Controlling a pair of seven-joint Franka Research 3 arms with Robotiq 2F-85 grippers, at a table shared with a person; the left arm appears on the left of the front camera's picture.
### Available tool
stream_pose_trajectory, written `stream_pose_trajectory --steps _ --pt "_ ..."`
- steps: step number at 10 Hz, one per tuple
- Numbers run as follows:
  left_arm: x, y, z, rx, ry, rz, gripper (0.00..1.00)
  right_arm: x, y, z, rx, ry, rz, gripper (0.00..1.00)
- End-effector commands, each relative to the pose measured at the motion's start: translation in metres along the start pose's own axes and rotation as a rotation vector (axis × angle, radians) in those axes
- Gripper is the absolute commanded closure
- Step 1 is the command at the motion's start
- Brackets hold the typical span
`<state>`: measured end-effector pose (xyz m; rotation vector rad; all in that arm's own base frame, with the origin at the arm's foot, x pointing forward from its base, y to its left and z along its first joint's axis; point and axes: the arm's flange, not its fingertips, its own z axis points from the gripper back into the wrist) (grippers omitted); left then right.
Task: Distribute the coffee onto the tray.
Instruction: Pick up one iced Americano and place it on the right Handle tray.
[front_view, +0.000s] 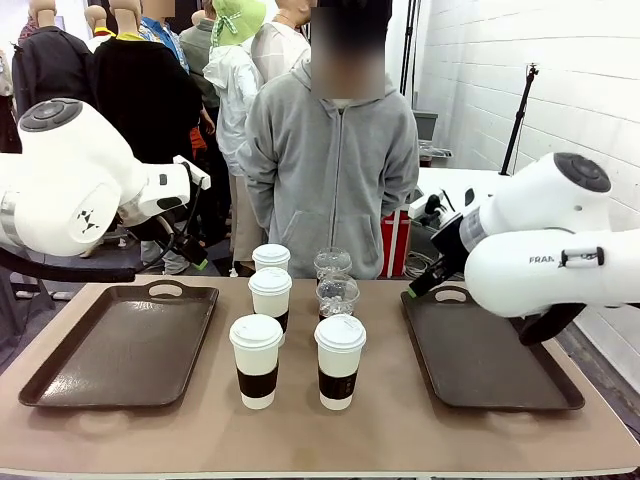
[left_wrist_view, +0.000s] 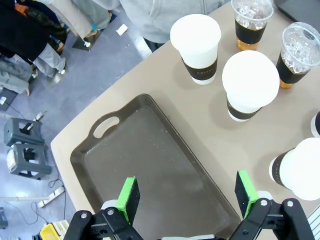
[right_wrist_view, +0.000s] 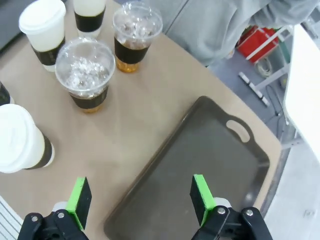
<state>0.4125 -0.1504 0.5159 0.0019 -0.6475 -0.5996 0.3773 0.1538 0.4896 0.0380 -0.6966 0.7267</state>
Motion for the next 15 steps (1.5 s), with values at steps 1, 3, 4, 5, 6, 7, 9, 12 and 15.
stream_pose_trajectory --steps 1,3,4,5,6,7,9,12,15 --pt "-0.005 0.001 -0.004 0.015 0.009 -0.026 0.00 0.005 -0.003 0.007 0.022 -0.003 0.037 0.00" --pt "-0.009 0.005 -0.004 -0.005 -0.012 -0.009 0.00 0.004 -0.008 0.013 0.063 -0.030 0.037 0.00" --pt "-0.014 0.011 -0.001 -0.031 -0.053 -0.011 0.00 0.000 -0.014 0.016 0.119 -0.055 0.042 0.00" --pt "-0.018 0.016 0.001 -0.055 -0.090 -0.040 0.00 -0.003 -0.022 0.019 0.174 -0.087 0.041 0.00" --pt "-0.022 0.024 0.003 -0.105 -0.144 -0.076 0.00 -0.007 -0.029 0.022 0.210 -0.114 0.031 0.00" --pt "-0.025 0.029 0.003 -0.162 -0.194 -0.104 0.00 -0.012 -0.035 0.024 0.269 -0.150 0.045 0.00" --pt "-0.031 0.044 0.003 -0.215 -0.244 -0.157 0.00 -0.017 -0.045 0.024 0.334 -0.188 0.052 0.00" --pt "-0.040 0.061 0.000 -0.392 -0.317 -0.227 0.00 -0.016 -0.051 0.016 0.408 -0.238 0.099 0.00" --pt "-0.044 0.070 -0.007 -0.441 -0.340 -0.303 0.00 -0.010 -0.051 0.011 0.463 -0.284 0.151 0.00"
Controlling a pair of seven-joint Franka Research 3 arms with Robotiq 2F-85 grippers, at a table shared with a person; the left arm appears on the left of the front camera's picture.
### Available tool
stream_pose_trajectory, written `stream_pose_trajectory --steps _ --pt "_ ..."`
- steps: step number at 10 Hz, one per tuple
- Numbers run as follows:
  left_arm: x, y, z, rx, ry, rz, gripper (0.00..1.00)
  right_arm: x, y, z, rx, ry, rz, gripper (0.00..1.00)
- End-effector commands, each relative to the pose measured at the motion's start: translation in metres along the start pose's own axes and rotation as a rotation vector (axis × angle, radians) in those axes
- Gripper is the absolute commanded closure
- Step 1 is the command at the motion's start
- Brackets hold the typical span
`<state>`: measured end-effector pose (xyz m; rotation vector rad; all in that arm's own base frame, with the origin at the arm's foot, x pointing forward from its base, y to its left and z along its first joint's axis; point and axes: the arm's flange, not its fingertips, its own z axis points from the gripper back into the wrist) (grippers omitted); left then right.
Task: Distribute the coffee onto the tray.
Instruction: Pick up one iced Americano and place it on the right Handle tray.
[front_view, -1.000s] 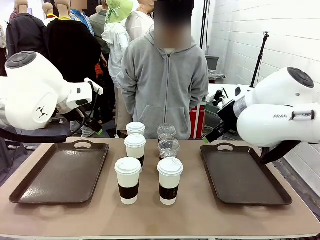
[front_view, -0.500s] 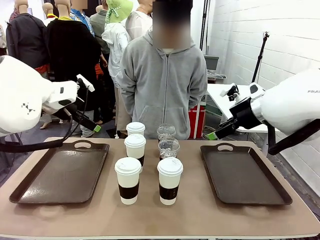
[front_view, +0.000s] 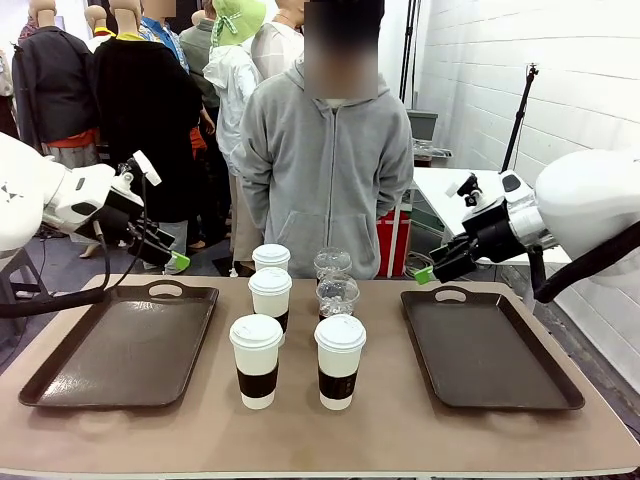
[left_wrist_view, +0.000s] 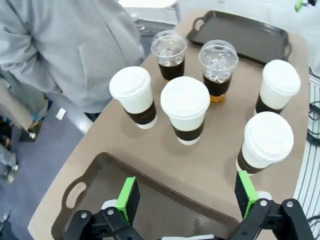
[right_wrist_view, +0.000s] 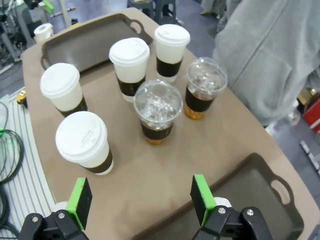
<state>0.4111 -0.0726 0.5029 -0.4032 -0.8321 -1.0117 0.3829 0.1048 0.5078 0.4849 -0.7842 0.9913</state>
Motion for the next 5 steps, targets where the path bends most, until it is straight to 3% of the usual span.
stream_pose_trajectory --steps 1,2,5 --pt "-0.001 0.015 -0.008 -0.031 -0.025 -0.024 0.00 0.003 -0.012 -0.010 0.038 -0.032 0.030 0.00" --pt "0.000 0.000 0.000 0.000 0.000 0.000 0.00 0.005 -0.010 -0.010 -0.036 -0.038 0.022 0.00" --pt "0.000 0.000 0.000 0.000 0.000 0.000 0.00 0.002 -0.001 -0.001 0.015 -0.015 0.013 0.00"
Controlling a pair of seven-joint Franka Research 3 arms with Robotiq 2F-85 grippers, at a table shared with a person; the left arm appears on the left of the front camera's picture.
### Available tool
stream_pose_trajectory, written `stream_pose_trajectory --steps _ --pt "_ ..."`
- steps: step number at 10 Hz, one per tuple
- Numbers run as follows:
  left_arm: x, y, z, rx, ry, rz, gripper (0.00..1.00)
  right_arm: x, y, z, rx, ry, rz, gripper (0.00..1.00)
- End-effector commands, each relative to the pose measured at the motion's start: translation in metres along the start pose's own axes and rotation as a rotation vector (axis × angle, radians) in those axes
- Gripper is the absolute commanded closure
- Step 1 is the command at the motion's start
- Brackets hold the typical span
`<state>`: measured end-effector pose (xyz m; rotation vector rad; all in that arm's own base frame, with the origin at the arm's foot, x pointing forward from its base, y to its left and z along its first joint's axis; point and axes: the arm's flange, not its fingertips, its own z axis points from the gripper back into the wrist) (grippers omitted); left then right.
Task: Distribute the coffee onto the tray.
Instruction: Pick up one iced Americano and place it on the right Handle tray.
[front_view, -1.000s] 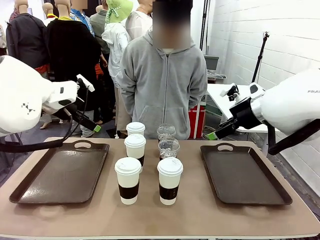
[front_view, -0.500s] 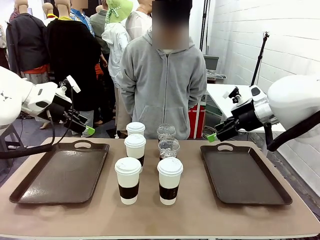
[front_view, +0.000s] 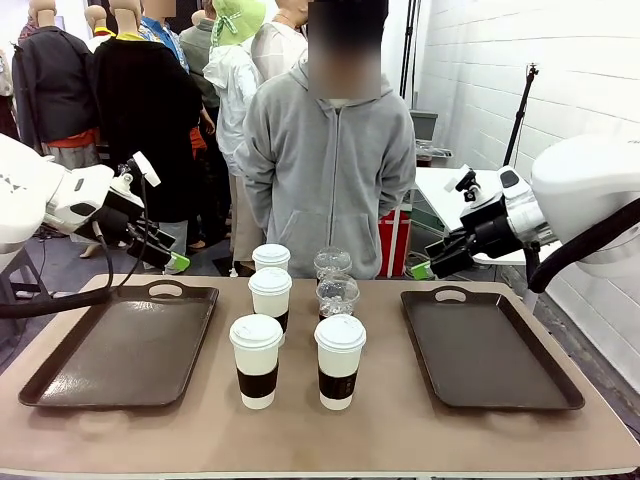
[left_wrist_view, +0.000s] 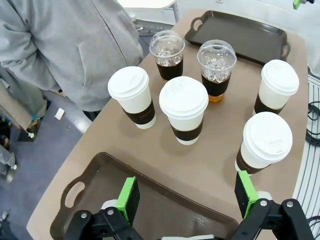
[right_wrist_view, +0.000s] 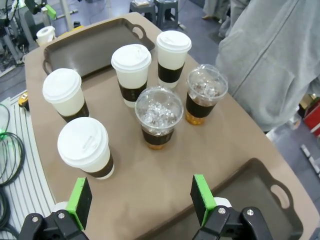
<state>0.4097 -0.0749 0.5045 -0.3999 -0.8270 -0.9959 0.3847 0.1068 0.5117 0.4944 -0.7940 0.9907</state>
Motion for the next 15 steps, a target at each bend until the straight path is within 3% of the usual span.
stream_pose_trajectory --steps 1,15 --pt "-0.0022 0.0023 -0.0002 -0.007 -0.005 -0.014 0.00 -0.0026 -0.0007 -0.0013 0.011 -0.002 0.013 0.00" --pt "-0.0022 0.0023 -0.0002 -0.007 -0.005 -0.014 0.00 -0.0026 -0.0007 -0.0013 0.011 -0.002 0.013 0.00"
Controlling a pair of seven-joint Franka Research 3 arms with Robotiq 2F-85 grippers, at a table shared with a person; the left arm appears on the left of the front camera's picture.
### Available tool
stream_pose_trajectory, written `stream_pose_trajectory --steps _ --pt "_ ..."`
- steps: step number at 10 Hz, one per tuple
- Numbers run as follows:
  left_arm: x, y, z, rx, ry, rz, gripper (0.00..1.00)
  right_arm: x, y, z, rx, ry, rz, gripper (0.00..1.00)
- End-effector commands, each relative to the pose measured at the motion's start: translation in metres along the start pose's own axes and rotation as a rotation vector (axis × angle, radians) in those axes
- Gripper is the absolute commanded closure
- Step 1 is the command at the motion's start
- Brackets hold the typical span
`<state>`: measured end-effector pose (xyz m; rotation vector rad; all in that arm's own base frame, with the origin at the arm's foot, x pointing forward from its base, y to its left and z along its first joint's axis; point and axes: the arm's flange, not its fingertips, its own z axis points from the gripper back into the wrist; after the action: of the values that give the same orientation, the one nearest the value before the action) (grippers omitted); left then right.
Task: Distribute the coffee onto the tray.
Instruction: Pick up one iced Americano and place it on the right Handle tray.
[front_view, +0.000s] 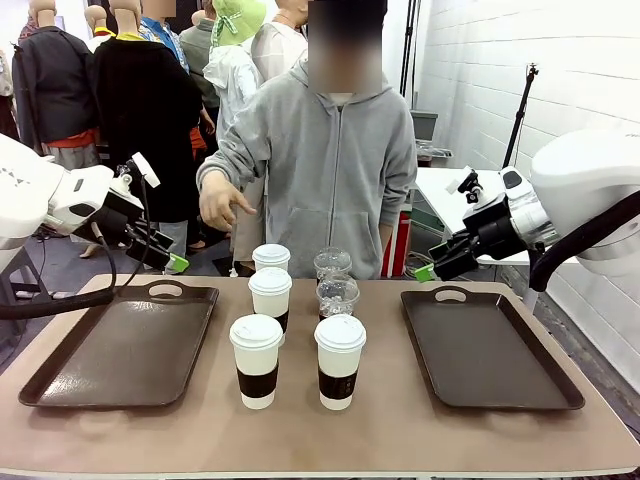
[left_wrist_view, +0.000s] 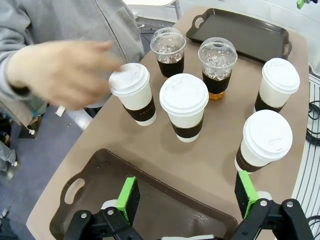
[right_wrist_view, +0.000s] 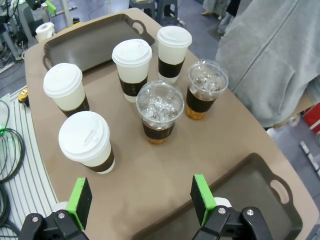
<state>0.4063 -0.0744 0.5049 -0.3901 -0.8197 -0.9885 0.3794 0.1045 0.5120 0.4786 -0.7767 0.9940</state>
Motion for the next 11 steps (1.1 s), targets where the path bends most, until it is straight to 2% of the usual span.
stream_pose_trajectory --steps 1,11 --pt "-0.0012 0.0049 -0.0021 -0.015 -0.015 -0.020 0.00 0.0002 -0.0043 -0.0050 0.016 -0.024 0.011 0.00" --pt "-0.0012 0.0049 -0.0021 -0.015 -0.015 -0.020 0.00 0.0002 -0.0043 -0.0050 0.016 -0.024 0.011 0.00"
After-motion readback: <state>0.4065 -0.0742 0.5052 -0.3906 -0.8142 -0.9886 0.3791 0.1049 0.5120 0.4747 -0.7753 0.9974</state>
